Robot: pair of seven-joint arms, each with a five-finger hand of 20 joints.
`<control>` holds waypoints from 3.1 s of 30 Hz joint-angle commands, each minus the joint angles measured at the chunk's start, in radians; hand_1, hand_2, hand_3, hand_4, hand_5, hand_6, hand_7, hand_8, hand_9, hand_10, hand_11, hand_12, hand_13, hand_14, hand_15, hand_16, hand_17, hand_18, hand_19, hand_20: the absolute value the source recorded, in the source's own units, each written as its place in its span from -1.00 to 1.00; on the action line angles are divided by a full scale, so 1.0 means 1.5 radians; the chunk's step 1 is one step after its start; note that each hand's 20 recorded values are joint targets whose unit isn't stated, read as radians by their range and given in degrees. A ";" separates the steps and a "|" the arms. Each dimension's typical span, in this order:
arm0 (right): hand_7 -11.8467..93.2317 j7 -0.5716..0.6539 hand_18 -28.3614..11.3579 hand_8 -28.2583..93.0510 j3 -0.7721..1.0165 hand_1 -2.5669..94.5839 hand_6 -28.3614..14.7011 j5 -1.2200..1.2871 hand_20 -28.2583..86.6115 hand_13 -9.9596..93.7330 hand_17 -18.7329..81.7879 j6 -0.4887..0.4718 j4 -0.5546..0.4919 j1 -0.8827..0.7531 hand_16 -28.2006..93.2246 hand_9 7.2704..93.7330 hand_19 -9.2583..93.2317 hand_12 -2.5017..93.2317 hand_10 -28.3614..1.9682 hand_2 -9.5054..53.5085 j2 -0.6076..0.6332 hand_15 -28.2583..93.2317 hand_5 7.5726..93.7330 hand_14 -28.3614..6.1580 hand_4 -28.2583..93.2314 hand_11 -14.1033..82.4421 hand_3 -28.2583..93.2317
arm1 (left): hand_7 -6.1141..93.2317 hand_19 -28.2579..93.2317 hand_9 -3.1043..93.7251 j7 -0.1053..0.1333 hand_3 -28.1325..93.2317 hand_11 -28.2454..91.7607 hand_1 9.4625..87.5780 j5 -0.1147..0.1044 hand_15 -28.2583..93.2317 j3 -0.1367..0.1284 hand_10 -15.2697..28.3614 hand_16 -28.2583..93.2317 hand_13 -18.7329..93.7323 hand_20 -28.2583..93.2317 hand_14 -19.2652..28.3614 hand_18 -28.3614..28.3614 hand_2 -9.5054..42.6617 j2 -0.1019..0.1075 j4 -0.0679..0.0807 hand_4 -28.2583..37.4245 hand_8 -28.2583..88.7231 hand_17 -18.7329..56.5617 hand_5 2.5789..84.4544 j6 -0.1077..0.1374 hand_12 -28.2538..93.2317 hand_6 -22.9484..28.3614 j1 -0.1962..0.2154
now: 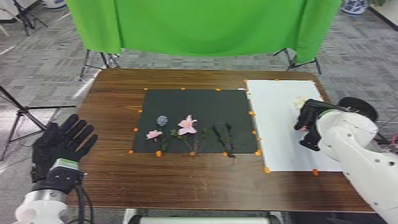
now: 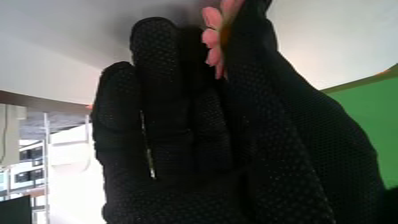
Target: Arrange flowers
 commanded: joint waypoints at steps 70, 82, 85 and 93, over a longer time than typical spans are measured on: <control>-0.27 -0.167 -0.59 -0.78 -0.229 -0.02 0.23 -0.096 0.05 0.35 -0.02 -0.118 -0.083 0.118 -0.11 0.24 0.71 -0.56 -0.08 -1.00 -0.224 0.22 0.10 0.01 -1.00 -0.29 0.80 | -0.55 0.15 -0.13 -0.035 0.64 -0.08 -0.41 0.035 0.26 -0.002 0.44 -0.64 -0.16 -0.36 0.50 0.58 -0.18 0.001 0.004 -1.00 -0.67 -0.67 0.03 -0.028 -0.30 0.27 -0.013; -0.27 -0.165 -0.61 -0.77 -0.215 -0.06 0.21 -0.085 0.04 0.33 -0.02 -0.125 -0.115 0.106 -0.19 0.17 0.70 -0.60 -0.12 -1.00 -0.209 0.23 0.14 -0.04 -1.00 -0.38 0.80 | -0.54 0.15 -0.13 -0.039 0.63 -0.08 -0.40 0.031 0.25 0.001 0.44 -0.64 -0.16 -0.36 0.50 0.61 -0.20 -0.001 0.007 -1.00 -0.67 -0.67 0.02 -0.024 -0.30 0.27 -0.022; -0.28 -0.164 -0.61 -0.77 -0.212 -0.06 0.19 -0.079 0.04 0.33 -0.03 -0.148 -0.115 0.103 -0.20 0.18 0.69 -0.60 -0.14 -1.00 -0.214 0.23 0.19 -0.05 -1.00 -0.39 0.79 | -0.54 0.15 -0.13 -0.037 0.63 -0.08 -0.42 0.030 0.25 0.001 0.44 -0.63 -0.15 -0.36 0.50 0.61 -0.17 0.000 0.005 -1.00 -0.67 -0.67 0.03 -0.019 -0.30 0.27 -0.020; -0.43 -0.161 -0.64 -0.75 -0.213 -0.07 0.16 -0.065 0.03 0.33 -0.04 -0.178 -0.112 0.101 -0.21 0.18 0.68 -0.63 -0.17 -1.00 -0.222 0.19 0.22 -0.09 -1.00 -0.44 0.78 | -0.54 0.15 -0.13 -0.041 0.64 -0.08 -0.43 0.029 0.26 0.001 0.44 -0.63 -0.15 -0.36 0.51 0.60 -0.14 -0.001 0.005 -1.00 -0.67 -0.67 0.04 -0.016 -0.30 0.28 -0.024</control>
